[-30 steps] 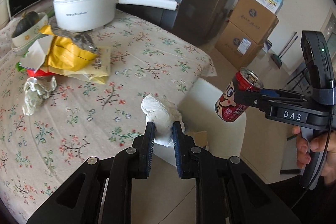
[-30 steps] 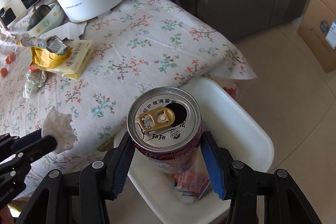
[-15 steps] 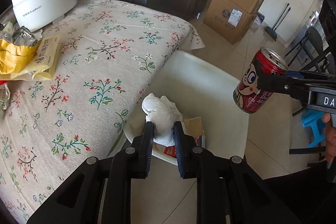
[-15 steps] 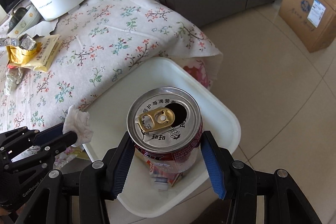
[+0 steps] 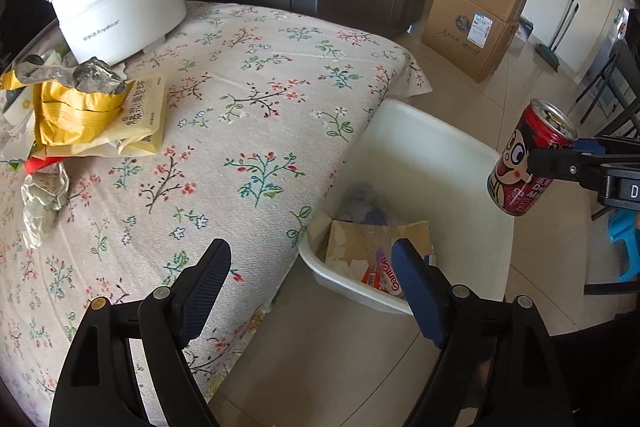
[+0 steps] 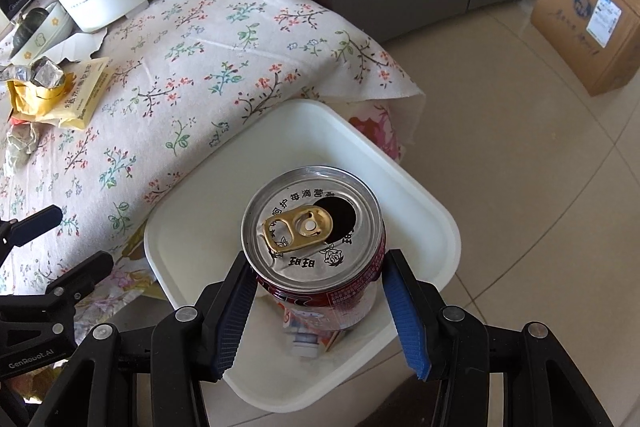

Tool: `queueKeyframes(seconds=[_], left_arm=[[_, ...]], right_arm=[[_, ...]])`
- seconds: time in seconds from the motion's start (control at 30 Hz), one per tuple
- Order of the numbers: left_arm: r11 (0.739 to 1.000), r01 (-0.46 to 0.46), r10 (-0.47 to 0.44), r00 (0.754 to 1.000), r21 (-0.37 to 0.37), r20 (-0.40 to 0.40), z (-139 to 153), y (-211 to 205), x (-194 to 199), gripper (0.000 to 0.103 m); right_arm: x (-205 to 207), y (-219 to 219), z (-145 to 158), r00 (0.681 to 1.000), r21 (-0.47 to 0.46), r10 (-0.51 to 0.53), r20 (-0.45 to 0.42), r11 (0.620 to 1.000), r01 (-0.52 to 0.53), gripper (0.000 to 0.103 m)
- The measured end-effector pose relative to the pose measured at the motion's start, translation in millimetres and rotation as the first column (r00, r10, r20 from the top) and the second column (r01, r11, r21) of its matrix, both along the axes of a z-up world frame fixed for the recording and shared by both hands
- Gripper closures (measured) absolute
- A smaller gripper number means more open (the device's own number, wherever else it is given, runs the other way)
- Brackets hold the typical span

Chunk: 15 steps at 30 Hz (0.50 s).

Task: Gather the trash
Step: 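Carry the red can and tissue over the white bin and release both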

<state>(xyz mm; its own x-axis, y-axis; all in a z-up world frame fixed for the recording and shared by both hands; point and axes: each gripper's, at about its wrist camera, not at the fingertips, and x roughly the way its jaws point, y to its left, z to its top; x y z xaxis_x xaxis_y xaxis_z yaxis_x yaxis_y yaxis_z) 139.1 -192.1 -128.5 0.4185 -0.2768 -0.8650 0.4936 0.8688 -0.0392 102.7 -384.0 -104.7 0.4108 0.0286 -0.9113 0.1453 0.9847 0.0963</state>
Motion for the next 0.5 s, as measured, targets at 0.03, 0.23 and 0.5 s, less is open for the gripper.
queueKeyframes(seconds=[0.03, 0.23, 0.5], left_arm=[[1.000, -0.004, 0.004, 1.000, 0.000, 0.002, 1.5, 2.7, 0.1, 0.017], [1.000, -0.006, 0.006, 1.000, 0.006, 0.015, 9.5, 14.1, -2.7, 0.013], [1.000, -0.027, 0.027, 0.999, 0.013, 0.039, 19.3, 31.8, -6.4, 0.000]], right_arm=[[0.6, 0.7, -0.7, 1.000, 0.000, 0.000, -0.003, 1.000, 0.000, 0.046], [4.9, 3.8, -1.4, 1.000, 0.009, -0.012, -0.023, 1.000, 0.013, 0.041], [5.2, 15.0, 11.2, 1.000, -0.029, 0.001, 0.010, 1.000, 0.000, 0.021]])
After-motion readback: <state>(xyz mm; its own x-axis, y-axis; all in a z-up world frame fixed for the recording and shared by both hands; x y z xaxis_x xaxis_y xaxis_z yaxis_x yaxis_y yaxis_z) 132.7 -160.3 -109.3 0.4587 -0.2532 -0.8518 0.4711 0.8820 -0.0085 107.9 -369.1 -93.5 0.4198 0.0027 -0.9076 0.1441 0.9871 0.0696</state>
